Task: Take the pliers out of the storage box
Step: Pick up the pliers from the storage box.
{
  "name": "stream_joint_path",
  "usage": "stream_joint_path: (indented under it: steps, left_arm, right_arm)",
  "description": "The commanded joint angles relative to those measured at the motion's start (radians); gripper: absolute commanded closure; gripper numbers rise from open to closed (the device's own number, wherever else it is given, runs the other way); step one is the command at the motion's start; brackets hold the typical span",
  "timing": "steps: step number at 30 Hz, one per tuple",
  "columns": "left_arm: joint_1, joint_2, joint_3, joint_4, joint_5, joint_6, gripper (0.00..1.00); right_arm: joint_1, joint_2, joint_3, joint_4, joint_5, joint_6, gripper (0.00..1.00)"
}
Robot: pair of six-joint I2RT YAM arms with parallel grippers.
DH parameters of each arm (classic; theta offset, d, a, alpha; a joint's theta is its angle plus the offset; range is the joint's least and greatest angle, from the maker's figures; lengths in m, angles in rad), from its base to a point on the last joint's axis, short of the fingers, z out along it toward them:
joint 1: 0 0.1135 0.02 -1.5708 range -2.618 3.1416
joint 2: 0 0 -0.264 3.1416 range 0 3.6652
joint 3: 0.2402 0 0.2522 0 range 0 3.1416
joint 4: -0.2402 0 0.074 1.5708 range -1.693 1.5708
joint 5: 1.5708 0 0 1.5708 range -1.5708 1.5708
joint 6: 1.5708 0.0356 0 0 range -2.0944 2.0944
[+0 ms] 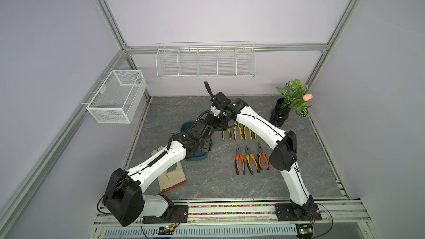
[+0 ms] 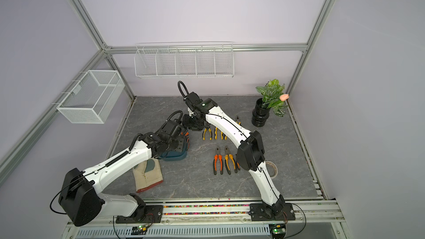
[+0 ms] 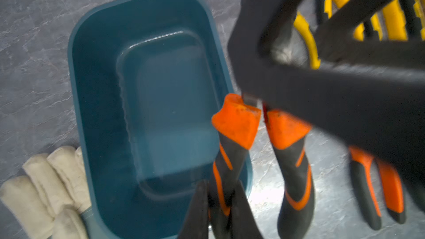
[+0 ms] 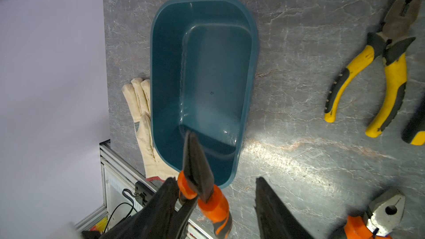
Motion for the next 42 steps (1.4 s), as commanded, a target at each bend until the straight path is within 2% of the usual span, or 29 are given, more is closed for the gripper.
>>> stream_joint_path:
  steps: [1,12,15,18,19,24,28,31,33,37,42]
  left_arm:
    - [-0.007,-0.033,0.023,0.064,0.021,-0.033,1.00]
    - [-0.007,-0.056,0.000,0.071,0.028,-0.064,1.00]
    - [-0.007,-0.062,-0.004,0.075,0.035,-0.070,1.00]
    - [-0.007,-0.064,-0.006,0.074,0.035,-0.072,1.00]
    - [-0.007,-0.065,-0.005,0.071,0.035,-0.074,1.00]
    - [-0.007,-0.072,-0.009,0.072,0.040,-0.082,1.00]
    - [-0.007,-0.076,-0.017,0.075,0.053,-0.094,1.00]
    - [-0.007,-0.079,-0.025,0.067,0.054,-0.101,0.79]
    - [-0.007,-0.089,-0.034,0.063,0.054,-0.105,0.73]
    - [-0.007,-0.121,-0.043,0.040,0.042,-0.109,0.64]
    - [-0.007,-0.170,-0.036,-0.020,0.000,-0.119,0.61]
  right_arm:
    - [0.014,-0.002,-0.037,0.034,-0.007,0.030,0.48]
    - [0.014,-0.048,-0.149,0.134,-0.014,0.053,0.65]
    - [0.015,-0.064,-0.172,0.151,-0.016,0.057,0.80]
    - [0.015,-0.084,-0.201,0.172,-0.014,0.064,0.86]
    - [0.015,-0.090,-0.212,0.181,-0.016,0.066,0.92]
    - [0.014,-0.130,-0.286,0.257,-0.050,0.078,0.93]
    - [0.001,-0.201,-0.417,0.381,-0.089,0.096,0.93]
    - [-0.012,-0.231,-0.466,0.393,-0.092,0.084,0.93]
    - [-0.020,-0.255,-0.498,0.396,-0.086,0.077,0.94]
    - [-0.039,-0.321,-0.570,0.398,-0.059,0.057,0.93]
    - [-0.067,-0.410,-0.675,0.402,-0.046,0.034,0.93]
